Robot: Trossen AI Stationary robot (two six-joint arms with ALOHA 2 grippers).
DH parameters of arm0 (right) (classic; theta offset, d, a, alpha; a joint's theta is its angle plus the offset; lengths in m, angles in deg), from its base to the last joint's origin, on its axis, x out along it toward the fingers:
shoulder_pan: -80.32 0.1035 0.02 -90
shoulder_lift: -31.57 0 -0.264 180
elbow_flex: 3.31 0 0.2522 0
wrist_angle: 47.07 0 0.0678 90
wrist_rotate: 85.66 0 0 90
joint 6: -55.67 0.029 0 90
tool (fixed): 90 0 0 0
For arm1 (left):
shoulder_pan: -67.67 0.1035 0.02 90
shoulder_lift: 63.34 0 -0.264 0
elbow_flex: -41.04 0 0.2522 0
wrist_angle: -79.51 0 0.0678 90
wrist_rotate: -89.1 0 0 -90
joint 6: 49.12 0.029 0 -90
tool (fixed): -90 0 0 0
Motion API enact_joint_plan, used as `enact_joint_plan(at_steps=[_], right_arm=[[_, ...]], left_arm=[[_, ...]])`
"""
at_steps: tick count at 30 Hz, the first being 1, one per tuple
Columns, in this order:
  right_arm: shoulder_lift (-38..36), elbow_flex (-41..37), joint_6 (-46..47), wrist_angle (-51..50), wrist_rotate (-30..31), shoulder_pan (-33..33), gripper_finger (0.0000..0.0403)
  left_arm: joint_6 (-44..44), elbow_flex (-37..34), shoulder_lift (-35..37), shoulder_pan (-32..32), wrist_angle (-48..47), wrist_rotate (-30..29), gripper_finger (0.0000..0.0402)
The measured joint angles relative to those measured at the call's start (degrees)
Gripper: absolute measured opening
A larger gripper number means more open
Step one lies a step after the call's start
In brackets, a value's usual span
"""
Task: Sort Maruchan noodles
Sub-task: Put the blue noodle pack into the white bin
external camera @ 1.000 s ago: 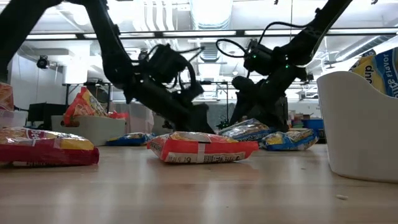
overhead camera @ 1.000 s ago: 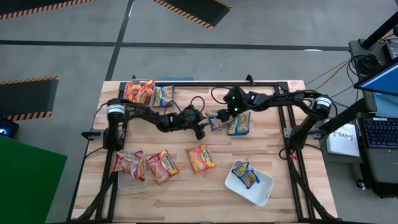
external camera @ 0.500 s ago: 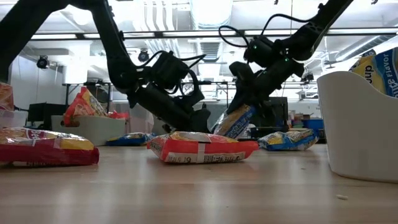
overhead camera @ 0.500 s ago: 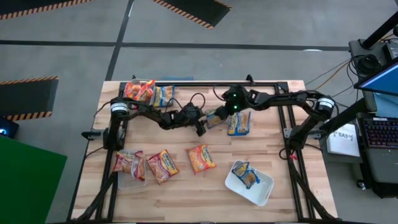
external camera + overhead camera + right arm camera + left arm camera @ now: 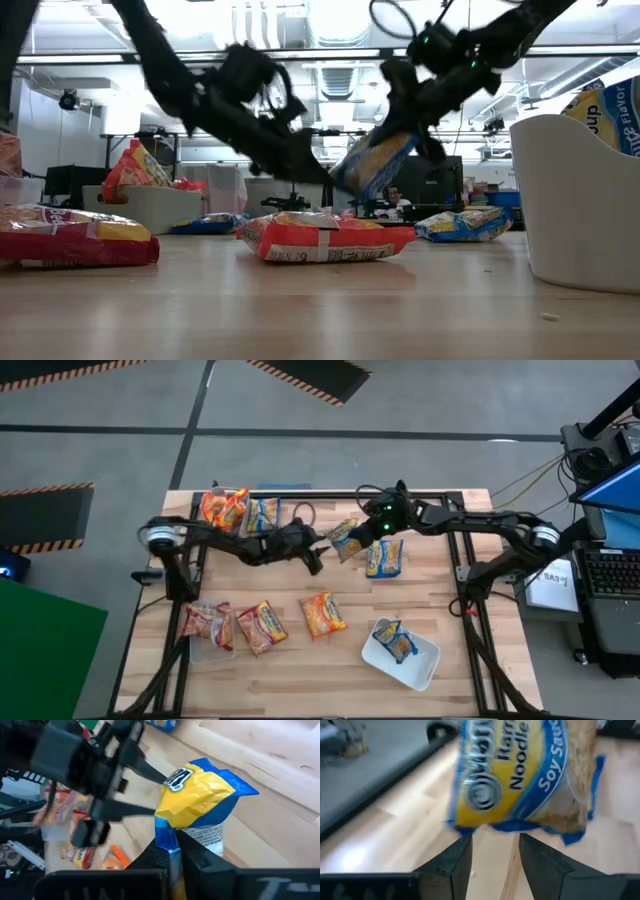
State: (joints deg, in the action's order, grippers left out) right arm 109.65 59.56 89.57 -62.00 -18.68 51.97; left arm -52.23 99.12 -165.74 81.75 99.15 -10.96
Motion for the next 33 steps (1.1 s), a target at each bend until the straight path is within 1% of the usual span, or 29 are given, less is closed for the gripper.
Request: enact_joint_plan(at_steps=[3, 7, 12, 16, 19, 21, 25, 26, 33], right_arm=[[-4.3, 1.1, -1.0, -2.7, 1.4, 1.3, 0.0009], [-9.4, 4.5, -4.0, -6.7, 4.4, 5.4, 0.0009], [-12.4, 11.9, -4.9, -19.0, 7.5, 12.4, 0.0009], [-11.8, 19.6, -6.2, -29.4, 7.4, 20.9, 0.0009], [-9.9, 25.4, -4.6, -36.2, 7.4, 27.6, 0.0009], [-8.7, 28.6, -1.8, -39.9, 7.5, 31.7, 0.0009], [-6.8, 30.7, 7.1, -42.5, 8.5, 40.0, 0.0009], [-6.3, 30.7, 9.3, -42.6, 9.5, 42.4, 0.0009], [-0.8, 29.4, 21.0, -43.3, 21.4, 57.6, 0.0008]], left_arm=[[1.4, -3.6, 7.5, 0.0, 0.0, -0.8, 0.0146], [2.6, -8.3, 17.7, -0.3, 0.3, -1.4, 0.0146], [1.1, -12.4, 28.0, -0.9, 1.6, -1.4, 0.0146], [-0.2, -14.4, 33.7, -1.7, 2.6, -1.4, 0.0146], [-0.9, -15.8, 36.1, -2.7, 4.3, -1.4, 0.0146], [-1.8, -17.0, 36.9, -3.5, 6.1, -1.4, 0.0146], [-3.0, -18.7, 37.3, -5.5, 7.6, -1.4, 0.0146], [-3.3, -18.8, 37.2, -5.9, 7.6, -1.4, 0.0146], [-3.4, -18.8, 37.3, -9.0, 7.8, -1.4, 0.0146]])
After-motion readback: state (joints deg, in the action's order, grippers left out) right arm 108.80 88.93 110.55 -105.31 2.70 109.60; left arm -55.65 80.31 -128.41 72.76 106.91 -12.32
